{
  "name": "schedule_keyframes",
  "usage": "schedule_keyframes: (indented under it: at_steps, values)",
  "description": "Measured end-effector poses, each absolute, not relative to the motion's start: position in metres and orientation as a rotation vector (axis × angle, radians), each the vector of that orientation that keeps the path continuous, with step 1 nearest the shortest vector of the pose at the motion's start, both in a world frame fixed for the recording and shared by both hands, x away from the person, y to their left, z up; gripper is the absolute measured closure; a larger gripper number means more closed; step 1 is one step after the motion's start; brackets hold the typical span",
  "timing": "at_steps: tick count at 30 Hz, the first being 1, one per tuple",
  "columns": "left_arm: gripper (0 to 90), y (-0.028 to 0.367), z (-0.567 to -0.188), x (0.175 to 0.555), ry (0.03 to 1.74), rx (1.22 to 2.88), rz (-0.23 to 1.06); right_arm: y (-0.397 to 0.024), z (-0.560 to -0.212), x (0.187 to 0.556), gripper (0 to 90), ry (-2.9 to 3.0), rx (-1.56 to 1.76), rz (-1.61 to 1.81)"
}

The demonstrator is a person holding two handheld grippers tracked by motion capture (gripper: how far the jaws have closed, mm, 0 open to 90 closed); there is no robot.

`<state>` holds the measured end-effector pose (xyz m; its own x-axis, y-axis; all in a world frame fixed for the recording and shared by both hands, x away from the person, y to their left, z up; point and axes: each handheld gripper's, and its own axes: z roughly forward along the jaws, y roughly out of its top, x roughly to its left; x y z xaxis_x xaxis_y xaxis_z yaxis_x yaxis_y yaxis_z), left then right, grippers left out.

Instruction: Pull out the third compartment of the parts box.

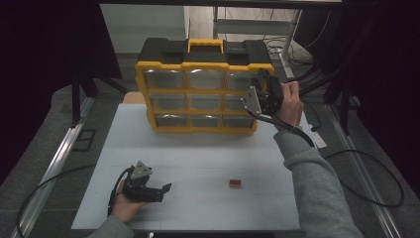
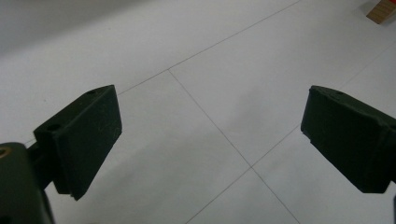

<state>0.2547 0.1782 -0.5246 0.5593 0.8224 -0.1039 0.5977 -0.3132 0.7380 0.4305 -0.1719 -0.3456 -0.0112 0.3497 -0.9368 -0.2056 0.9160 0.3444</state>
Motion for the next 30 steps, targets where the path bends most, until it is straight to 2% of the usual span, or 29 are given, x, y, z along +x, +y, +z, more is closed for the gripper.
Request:
schedule_keyframes:
  at_steps: [10,18,30]
  values:
    - [5.8,0.1784,-0.5248,0.2546,1.139,2.033,0.374,-0.1708,-0.3466,0.4298,65.1,1.489,0.095,0.414]
    - [5.8,0.1788,-0.5249,0.2547,1.139,2.031,0.375,-0.1705,-0.3489,0.4295,69.9,1.482,0.074,0.4]
    - [5.8,0.1796,-0.5251,0.2548,1.14,2.032,0.374,-0.1718,-0.3503,0.4289,71.3,1.472,0.056,0.401]
